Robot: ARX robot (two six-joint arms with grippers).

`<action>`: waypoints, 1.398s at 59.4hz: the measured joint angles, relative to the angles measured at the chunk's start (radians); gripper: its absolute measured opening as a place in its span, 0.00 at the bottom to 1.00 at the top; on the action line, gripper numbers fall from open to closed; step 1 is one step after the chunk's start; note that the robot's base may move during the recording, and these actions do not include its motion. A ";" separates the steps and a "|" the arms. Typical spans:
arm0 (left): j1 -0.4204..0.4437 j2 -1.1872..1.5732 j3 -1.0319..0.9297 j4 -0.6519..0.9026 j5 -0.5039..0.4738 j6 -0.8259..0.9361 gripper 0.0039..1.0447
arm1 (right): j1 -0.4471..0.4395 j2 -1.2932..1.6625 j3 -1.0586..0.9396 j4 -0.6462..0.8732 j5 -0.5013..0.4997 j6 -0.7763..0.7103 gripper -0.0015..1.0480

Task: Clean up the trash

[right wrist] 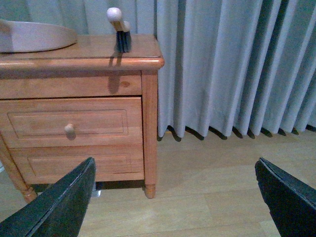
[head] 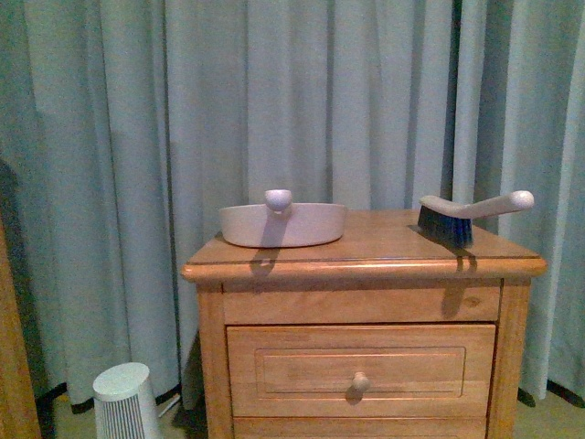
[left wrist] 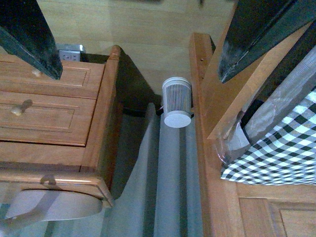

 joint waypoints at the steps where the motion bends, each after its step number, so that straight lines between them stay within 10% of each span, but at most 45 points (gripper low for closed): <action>1: 0.000 0.000 0.000 0.000 0.000 0.000 0.93 | 0.000 0.000 0.000 0.000 0.000 0.000 0.93; 83: 0.000 0.000 0.000 0.000 0.000 0.000 0.93 | 0.000 0.000 0.000 0.000 0.000 0.000 0.93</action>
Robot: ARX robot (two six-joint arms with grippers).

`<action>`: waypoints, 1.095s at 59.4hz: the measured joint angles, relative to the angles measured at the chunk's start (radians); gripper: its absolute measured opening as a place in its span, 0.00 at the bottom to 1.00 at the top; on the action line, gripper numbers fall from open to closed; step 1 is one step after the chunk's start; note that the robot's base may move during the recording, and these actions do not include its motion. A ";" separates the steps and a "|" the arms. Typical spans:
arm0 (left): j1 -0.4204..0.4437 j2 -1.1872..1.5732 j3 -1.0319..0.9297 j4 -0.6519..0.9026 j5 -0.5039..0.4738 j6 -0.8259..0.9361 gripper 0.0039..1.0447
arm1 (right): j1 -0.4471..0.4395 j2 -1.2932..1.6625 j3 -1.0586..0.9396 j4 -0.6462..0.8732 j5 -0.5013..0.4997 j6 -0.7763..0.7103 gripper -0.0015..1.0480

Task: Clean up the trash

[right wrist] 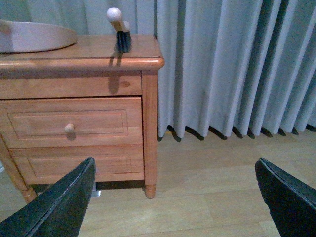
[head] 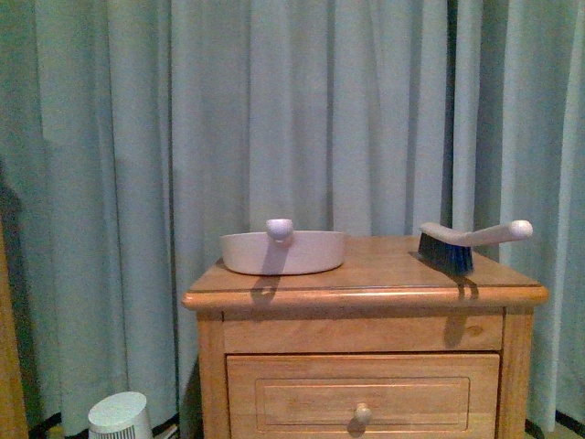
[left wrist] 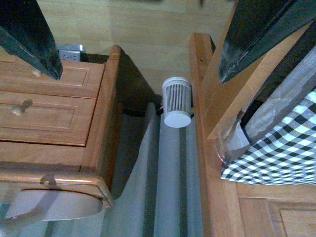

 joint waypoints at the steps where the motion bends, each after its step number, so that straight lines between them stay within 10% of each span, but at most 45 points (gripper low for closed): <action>1: 0.000 0.000 0.000 0.000 0.000 0.000 0.93 | 0.000 0.000 0.000 0.000 0.000 0.000 0.93; 65: 0.000 0.000 0.000 0.000 0.000 0.000 0.93 | 0.000 0.000 0.000 0.000 0.000 0.000 0.93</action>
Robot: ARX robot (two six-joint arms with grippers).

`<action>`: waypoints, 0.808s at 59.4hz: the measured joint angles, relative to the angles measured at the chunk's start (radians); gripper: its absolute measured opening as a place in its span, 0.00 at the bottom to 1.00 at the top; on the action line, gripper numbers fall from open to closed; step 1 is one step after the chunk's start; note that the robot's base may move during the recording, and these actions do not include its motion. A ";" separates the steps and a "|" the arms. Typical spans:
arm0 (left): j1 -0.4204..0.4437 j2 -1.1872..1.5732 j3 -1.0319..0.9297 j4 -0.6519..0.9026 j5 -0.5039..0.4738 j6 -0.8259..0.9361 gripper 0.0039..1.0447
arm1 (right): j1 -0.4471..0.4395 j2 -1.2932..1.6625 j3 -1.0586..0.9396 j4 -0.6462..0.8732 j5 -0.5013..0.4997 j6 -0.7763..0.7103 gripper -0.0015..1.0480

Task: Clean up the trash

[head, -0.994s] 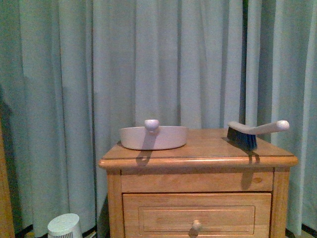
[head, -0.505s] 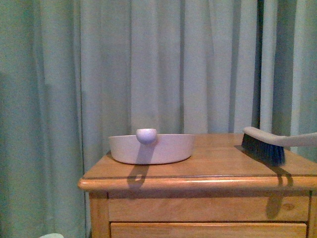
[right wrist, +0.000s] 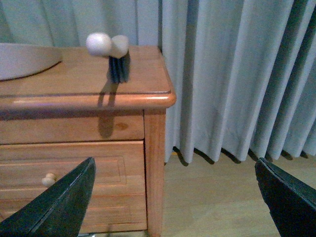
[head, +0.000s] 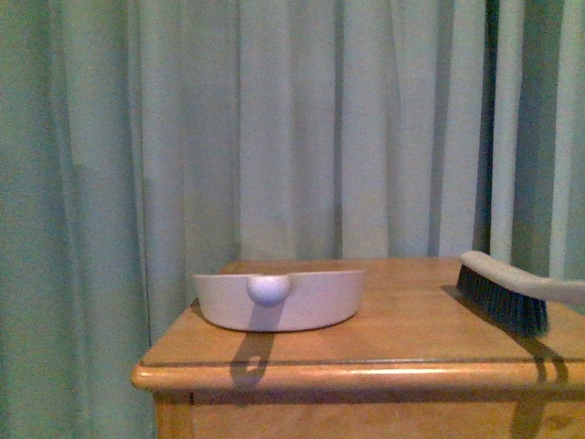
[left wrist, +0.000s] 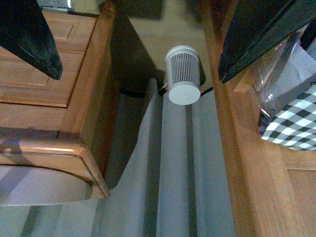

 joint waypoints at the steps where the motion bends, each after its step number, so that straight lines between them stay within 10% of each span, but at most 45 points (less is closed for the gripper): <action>1: 0.000 0.000 0.000 0.000 0.000 0.000 0.93 | 0.000 0.000 0.000 0.000 0.000 0.000 0.93; 20: 0.000 0.000 0.000 0.000 0.001 0.000 0.93 | 0.000 0.000 0.000 0.000 0.000 0.000 0.93; 30: 0.054 0.238 0.092 -0.057 0.286 -0.035 0.93 | 0.000 0.000 0.000 0.000 0.000 0.000 0.93; 48: -0.262 0.991 0.671 -0.039 0.047 0.104 0.93 | 0.000 0.000 0.000 0.000 0.000 0.000 0.93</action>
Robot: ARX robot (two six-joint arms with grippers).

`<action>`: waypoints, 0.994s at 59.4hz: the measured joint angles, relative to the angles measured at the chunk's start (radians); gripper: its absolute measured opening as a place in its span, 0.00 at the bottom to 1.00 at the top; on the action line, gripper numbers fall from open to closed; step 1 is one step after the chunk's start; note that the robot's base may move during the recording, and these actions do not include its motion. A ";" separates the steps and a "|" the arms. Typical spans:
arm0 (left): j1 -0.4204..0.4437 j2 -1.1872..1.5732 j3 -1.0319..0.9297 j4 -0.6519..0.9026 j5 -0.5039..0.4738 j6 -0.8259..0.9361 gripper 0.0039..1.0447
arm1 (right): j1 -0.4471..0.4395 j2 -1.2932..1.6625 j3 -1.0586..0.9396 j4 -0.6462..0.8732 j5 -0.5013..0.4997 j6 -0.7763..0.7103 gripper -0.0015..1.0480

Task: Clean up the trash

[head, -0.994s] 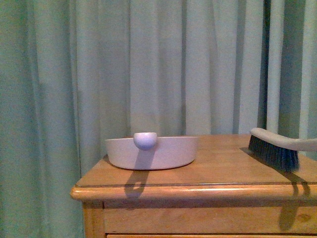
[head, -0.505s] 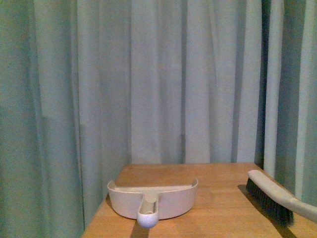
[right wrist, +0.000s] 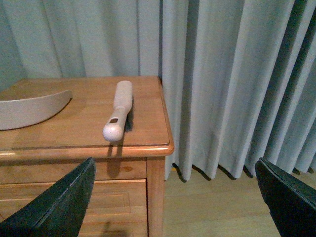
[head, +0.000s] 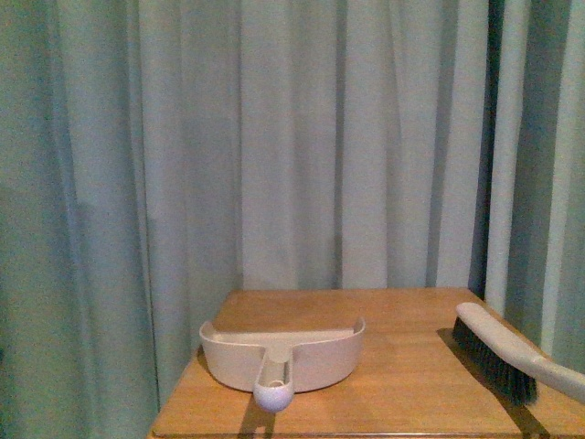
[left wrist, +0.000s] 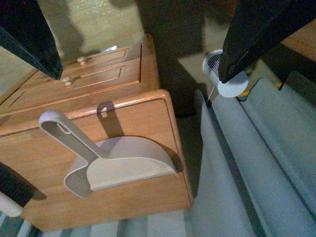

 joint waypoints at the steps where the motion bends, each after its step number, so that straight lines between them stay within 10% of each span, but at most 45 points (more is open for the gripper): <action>1: -0.009 0.020 0.018 -0.005 -0.008 0.000 0.93 | 0.000 0.000 0.000 0.000 0.000 0.000 0.93; 29: -0.281 0.743 0.790 -0.357 -0.351 -0.148 0.93 | 0.000 0.000 0.000 0.000 0.000 0.000 0.93; 59: -0.309 0.981 0.930 -0.468 -0.404 -0.274 0.93 | 0.000 0.000 0.000 0.000 0.000 0.000 0.93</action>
